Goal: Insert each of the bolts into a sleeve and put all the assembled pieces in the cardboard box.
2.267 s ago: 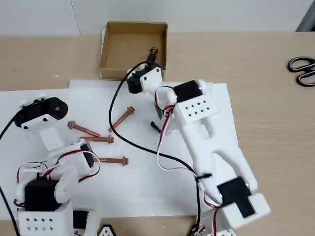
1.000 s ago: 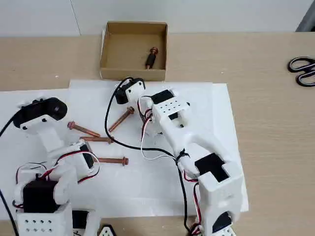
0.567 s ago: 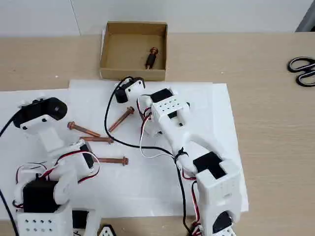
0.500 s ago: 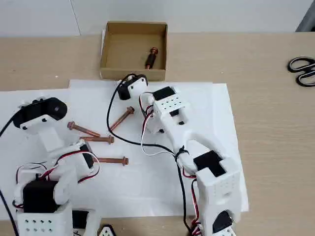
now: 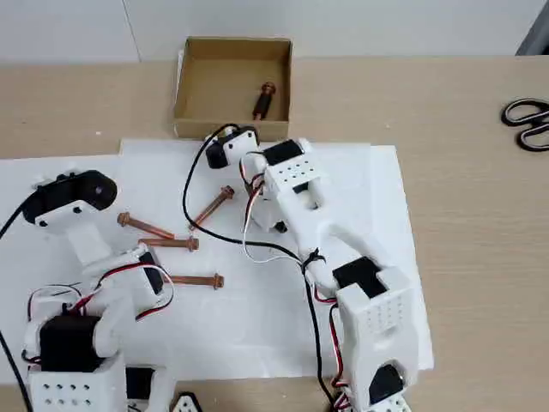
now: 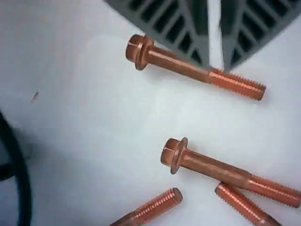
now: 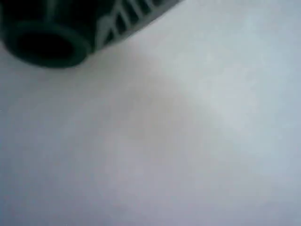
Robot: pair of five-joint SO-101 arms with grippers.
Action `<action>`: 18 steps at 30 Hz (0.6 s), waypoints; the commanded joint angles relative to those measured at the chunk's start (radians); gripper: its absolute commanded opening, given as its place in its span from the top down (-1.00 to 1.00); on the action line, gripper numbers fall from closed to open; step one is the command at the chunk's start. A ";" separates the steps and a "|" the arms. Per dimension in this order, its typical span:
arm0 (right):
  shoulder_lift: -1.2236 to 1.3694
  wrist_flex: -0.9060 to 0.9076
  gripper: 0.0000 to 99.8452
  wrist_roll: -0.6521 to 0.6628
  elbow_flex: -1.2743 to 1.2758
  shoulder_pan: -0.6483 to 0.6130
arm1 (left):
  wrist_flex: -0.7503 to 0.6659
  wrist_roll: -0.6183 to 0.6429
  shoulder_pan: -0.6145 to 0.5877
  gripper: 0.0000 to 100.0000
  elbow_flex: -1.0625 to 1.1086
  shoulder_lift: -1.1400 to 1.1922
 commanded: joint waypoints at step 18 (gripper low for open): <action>-0.493 0.369 0.99 -0.222 -0.086 0.176 | -0.008 -0.011 -0.005 0.99 -0.048 -0.003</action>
